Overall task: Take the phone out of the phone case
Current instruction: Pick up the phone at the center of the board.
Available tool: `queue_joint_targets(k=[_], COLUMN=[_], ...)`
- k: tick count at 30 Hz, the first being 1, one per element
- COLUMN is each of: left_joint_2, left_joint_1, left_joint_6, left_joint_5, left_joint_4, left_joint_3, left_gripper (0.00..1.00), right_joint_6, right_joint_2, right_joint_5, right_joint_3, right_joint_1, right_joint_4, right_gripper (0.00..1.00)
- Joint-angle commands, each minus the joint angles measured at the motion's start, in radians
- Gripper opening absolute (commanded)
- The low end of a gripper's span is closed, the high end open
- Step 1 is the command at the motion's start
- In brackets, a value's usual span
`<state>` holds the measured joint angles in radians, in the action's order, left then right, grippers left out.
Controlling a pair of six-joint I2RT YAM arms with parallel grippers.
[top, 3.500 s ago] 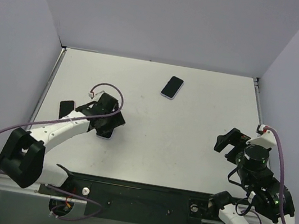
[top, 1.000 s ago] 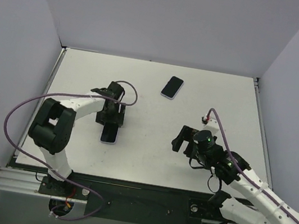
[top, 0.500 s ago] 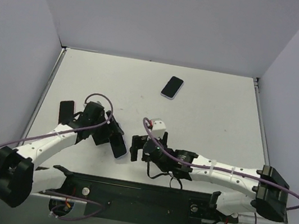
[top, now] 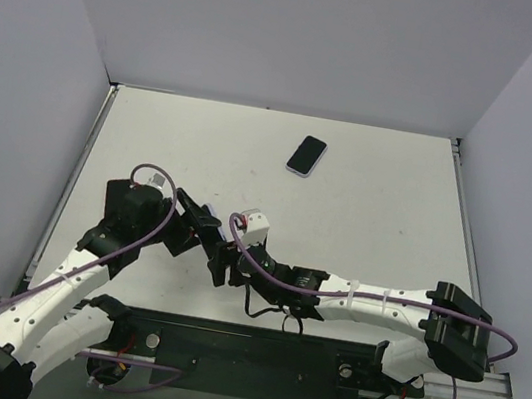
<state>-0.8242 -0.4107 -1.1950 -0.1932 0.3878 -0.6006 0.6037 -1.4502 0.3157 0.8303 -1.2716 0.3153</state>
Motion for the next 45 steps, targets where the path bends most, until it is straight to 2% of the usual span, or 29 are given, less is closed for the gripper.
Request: queue_joint_targets(k=[1,2,5,6,7,8,10,11,12,13,14,15,16,23,26,31,37,41,45], left_joint_2=[0.037,0.048,0.068,0.079,0.083,0.092,0.102,0.108,0.115,0.125,0.149,0.183,0.2,0.402,0.413,0.343,0.232,0.211,0.155], left_joint_1=[-0.004,-0.005,-0.01,-0.01,-0.01,-0.01,-0.008,-0.008,-0.01,-0.008,-0.008,-0.01,-0.008,-0.008,-0.008,-0.01,-0.026,-0.06,-0.105], left_joint_6=[-0.075,-0.075,-0.069,-0.064,-0.057,-0.054,-0.028,0.015,0.035,0.064,0.081,0.084,0.092,0.115,0.077,-0.035,-0.093,-0.142,-0.182], left_joint_5=[-0.078,-0.08,-0.074,-0.062,-0.057,-0.06,-0.072,-0.065,-0.06,-0.058,-0.06,-0.049,-0.039,0.047,-0.024,-0.166,-0.193,-0.169,-0.158], left_joint_4=[-0.079,-0.078,-0.07,-0.05,-0.04,-0.033,-0.024,-0.011,-0.006,-0.007,-0.013,-0.024,-0.027,-0.082,-0.196,-0.574,-0.585,-0.716,-0.845], left_joint_3=[-0.001,-0.002,-0.014,-0.018,-0.022,-0.021,-0.028,-0.043,-0.048,-0.057,-0.056,-0.053,-0.053,-0.015,0.047,0.14,0.113,0.159,0.182], left_gripper=[0.0,0.0,0.0,0.0,0.0,0.0,0.0,0.29,0.42,0.59,0.66,0.76,0.81,0.84,0.84,0.84,0.83,0.82,0.77], right_joint_6=[-0.03,-0.03,-0.027,-0.024,-0.013,-0.007,0.011,0.036,0.047,0.074,0.091,0.119,0.139,0.35,0.399,0.467,0.505,0.545,0.579], right_joint_2=[-0.025,-0.026,-0.036,-0.035,-0.032,-0.027,-0.015,-0.001,0.016,0.023,0.046,0.056,0.082,0.243,0.325,0.399,0.456,0.45,0.433], right_joint_5=[-0.03,-0.027,-0.009,-0.004,0.005,0.005,-0.006,-0.03,-0.042,-0.073,-0.105,-0.125,-0.16,-0.306,-0.354,-0.423,-0.443,-0.455,-0.466], right_joint_3=[0.038,0.044,0.055,0.053,0.049,0.044,0.023,0.001,-0.008,-0.037,-0.054,-0.081,-0.1,-0.292,-0.332,-0.338,-0.336,-0.352,-0.353], right_joint_1=[0.006,0.006,0.009,0.008,0.009,0.011,0.009,0.012,0.02,0.024,0.031,0.046,0.055,0.205,0.23,0.256,0.256,0.256,0.256], right_joint_4=[0.056,0.045,0.042,0.05,0.054,0.067,0.106,0.122,0.167,0.191,0.233,0.257,0.304,0.513,0.519,0.559,0.557,0.634,0.691], right_gripper=[0.58,0.51,0.37,0.26,0.2,0.03,0.0,0.0,0.0,0.0,0.0,0.0,0.0,0.0,0.0,0.0,0.0,0.0,0.0])
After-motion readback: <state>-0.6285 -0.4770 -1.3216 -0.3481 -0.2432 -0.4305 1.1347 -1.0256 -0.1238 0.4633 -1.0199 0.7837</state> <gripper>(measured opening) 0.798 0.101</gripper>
